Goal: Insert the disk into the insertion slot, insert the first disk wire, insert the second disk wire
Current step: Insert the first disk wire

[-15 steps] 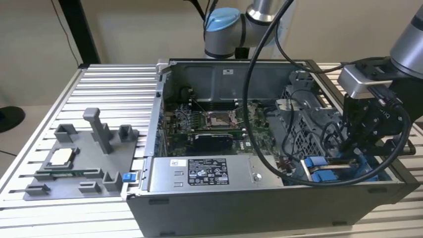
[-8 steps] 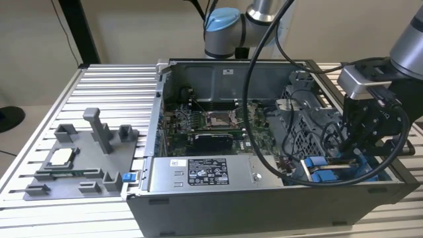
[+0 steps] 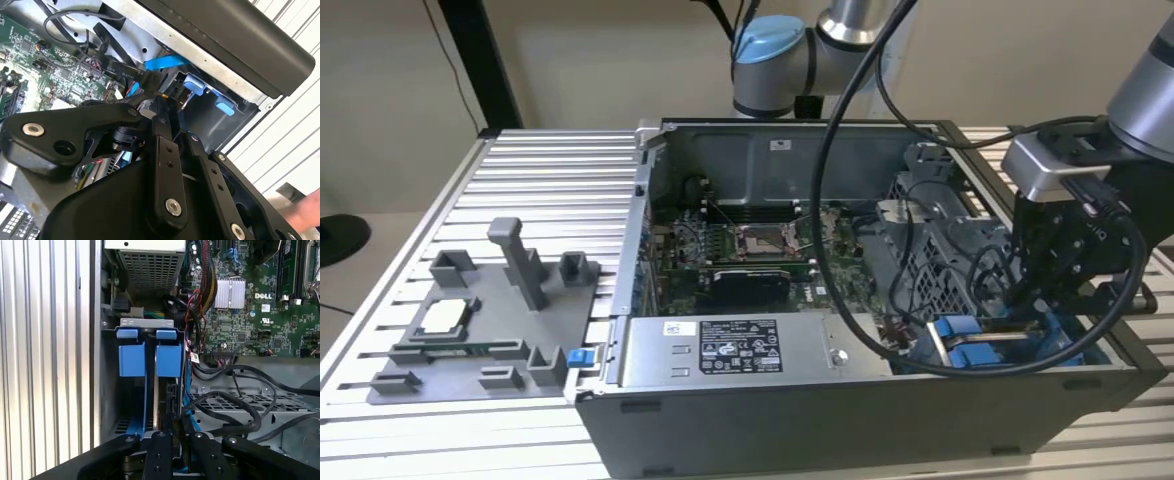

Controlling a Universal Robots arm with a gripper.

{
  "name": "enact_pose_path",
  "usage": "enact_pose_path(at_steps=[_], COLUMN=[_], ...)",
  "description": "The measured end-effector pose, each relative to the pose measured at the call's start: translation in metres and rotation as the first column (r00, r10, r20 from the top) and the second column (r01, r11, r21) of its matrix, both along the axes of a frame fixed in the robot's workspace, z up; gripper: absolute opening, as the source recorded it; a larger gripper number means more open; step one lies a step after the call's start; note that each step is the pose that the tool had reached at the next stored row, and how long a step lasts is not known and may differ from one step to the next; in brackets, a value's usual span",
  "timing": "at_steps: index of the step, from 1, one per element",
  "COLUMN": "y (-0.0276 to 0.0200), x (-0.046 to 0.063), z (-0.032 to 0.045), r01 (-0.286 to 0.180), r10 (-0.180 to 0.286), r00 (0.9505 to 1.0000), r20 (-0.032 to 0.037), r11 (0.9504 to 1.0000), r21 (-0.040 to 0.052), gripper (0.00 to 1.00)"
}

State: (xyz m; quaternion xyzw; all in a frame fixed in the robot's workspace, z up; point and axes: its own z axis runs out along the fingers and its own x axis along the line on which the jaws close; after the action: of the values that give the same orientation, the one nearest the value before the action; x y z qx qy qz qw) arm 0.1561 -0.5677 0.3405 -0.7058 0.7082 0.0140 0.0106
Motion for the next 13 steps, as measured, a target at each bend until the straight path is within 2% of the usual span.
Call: enact_pose_path(at_steps=[13], y=[0.0000], x=[0.0009], z=[-0.0061], r01=[0.017], r10=[-0.017], r00=[0.9999], r20=[0.0002], r11=[0.9998], r21=[-0.0008], gripper=[0.00])
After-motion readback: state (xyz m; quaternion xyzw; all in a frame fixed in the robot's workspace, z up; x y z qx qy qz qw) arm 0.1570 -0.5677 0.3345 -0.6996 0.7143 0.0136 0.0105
